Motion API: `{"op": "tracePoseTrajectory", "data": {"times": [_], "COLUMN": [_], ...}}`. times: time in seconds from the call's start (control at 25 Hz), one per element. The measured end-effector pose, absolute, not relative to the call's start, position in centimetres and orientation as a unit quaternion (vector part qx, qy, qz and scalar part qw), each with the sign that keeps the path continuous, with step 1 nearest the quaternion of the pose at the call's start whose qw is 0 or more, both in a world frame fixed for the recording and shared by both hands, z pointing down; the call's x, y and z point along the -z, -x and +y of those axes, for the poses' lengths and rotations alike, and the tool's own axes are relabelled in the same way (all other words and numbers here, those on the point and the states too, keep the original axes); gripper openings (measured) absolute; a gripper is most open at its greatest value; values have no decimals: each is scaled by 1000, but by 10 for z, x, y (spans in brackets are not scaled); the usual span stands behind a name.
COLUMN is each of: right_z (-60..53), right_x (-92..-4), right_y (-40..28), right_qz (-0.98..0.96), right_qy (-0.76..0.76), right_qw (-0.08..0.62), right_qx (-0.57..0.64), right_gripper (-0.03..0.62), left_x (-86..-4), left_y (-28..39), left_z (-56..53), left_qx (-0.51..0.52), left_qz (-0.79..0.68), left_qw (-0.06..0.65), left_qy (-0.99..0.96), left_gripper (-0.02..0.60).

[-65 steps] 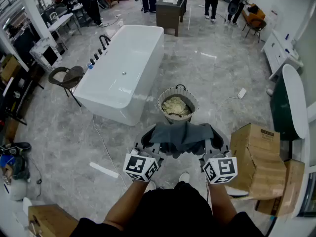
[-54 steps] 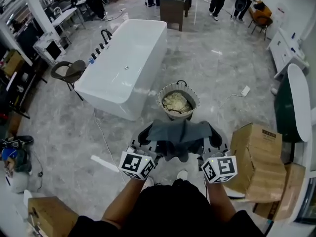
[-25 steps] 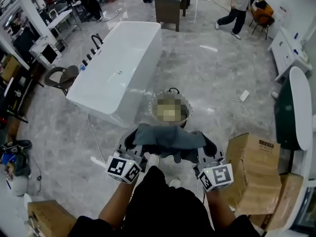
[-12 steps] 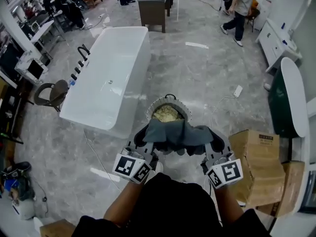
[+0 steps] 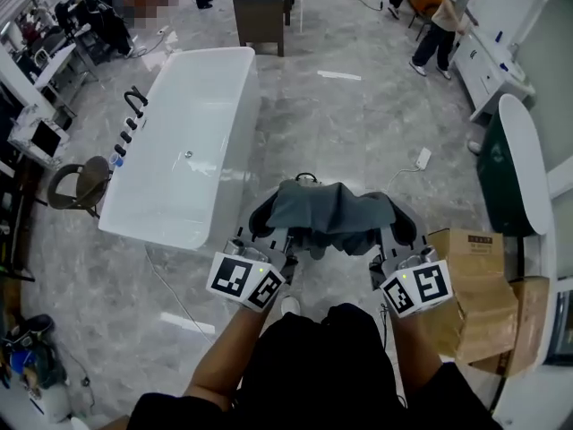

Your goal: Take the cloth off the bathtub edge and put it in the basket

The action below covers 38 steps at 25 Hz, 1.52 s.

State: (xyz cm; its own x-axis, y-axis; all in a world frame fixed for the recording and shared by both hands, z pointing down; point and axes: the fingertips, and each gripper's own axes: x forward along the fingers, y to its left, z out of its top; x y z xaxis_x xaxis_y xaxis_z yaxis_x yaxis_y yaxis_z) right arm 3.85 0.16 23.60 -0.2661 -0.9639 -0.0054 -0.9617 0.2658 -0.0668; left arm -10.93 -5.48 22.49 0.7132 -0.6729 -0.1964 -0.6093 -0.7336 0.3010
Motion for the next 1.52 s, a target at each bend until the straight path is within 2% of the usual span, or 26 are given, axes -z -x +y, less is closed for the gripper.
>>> {"op": "tracePoseTrajectory", "data": {"times": [0.4, 0.68, 1.24, 1.52], "right_z": [-68, -111, -177, -209], "right_x": [-222, -220, -218, -242], "right_y": [-25, -25, -73, -88], "right_qz": [807, 833, 848, 852], "right_qy": [589, 551, 526, 518], "right_qw": [38, 34, 54, 47], "right_qx": [30, 20, 29, 52], "right_gripper": [34, 34, 34, 34], "left_x": [-222, -219, -215, -245], "left_y": [109, 87, 38, 21], "left_z": [-119, -155, -228, -254], "left_qx": [162, 146, 166, 115], "left_qz": [-367, -380, -380, -396], "left_qw": [129, 121, 154, 156], "left_qy": [-907, -906, -897, -897], "left_gripper": [26, 26, 26, 26]}}
